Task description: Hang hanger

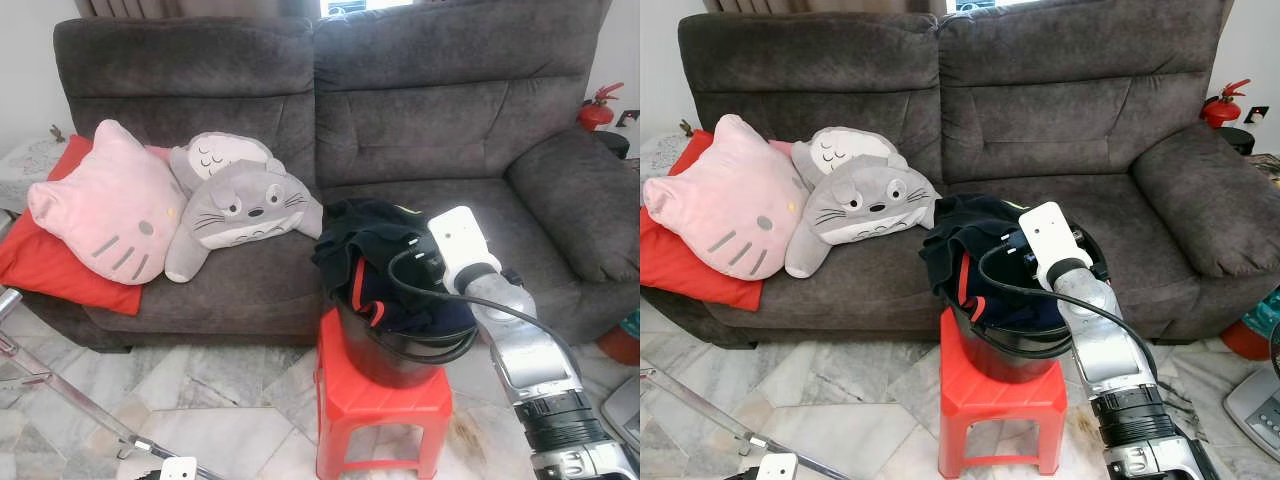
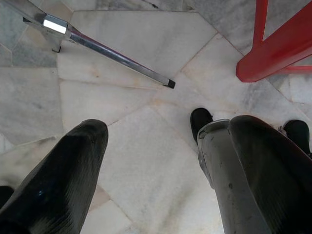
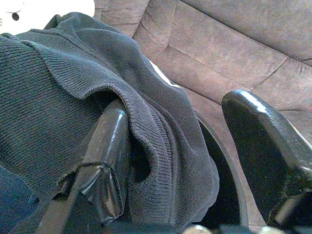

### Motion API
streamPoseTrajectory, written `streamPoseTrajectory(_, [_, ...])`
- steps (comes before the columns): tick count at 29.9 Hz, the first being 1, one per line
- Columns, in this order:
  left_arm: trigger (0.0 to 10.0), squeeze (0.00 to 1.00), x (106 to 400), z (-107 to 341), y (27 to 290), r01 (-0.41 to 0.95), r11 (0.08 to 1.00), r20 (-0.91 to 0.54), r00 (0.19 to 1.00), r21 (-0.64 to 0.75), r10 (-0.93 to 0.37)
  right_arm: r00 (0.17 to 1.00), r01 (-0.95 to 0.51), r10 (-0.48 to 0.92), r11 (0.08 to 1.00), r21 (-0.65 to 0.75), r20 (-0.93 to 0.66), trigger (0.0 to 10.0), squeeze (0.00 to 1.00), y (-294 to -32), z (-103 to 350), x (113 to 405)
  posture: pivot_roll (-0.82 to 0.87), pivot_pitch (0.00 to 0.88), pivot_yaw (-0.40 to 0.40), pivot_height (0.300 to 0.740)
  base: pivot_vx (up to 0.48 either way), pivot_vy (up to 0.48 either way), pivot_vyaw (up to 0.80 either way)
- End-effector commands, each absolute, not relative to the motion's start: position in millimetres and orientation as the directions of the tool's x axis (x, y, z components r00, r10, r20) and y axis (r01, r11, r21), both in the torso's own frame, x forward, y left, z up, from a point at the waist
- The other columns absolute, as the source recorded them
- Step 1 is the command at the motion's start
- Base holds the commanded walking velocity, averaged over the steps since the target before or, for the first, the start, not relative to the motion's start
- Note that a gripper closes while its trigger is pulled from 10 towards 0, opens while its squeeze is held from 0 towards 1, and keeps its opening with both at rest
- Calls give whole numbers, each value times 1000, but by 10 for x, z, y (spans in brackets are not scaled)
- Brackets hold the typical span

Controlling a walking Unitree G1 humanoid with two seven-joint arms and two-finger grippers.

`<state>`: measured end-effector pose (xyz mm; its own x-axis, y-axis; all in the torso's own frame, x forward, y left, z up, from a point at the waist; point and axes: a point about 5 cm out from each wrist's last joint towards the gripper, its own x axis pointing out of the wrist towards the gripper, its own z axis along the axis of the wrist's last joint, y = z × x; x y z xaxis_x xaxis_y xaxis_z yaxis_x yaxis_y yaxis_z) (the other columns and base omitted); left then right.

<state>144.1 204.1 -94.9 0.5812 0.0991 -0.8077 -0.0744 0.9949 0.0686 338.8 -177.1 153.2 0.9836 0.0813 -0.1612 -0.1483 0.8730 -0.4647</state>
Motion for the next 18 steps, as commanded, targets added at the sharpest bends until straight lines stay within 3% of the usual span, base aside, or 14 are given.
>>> streamPoseTrajectory(1, [10000, 0, 1442, -947, 2063, -84, 994, -810, 578, 69, 105, 986, -139, 75, 869, -474, -152, 10000, 0, -1764, 1566, 3402, -268, 0, 89, 732, 0, 0, 0])
streamPoseTrajectory(12, [10000, 0, 1452, -944, 2065, -76, 995, -811, 577, 65, 98, 967, -139, 11, 861, -489, -254, 10000, 0, -1838, 1389, 3349, -266, 0, 91, 732, 0, 0, 0])
streamPoseTrajectory(18, [10000, 0, 1441, -946, 2076, -77, 995, -812, 575, 65, 98, 973, -108, -7, 867, -487, -229, 10000, 0, -1835, 1408, 3343, -265, 0, 92, 732, 0, 0, 0])
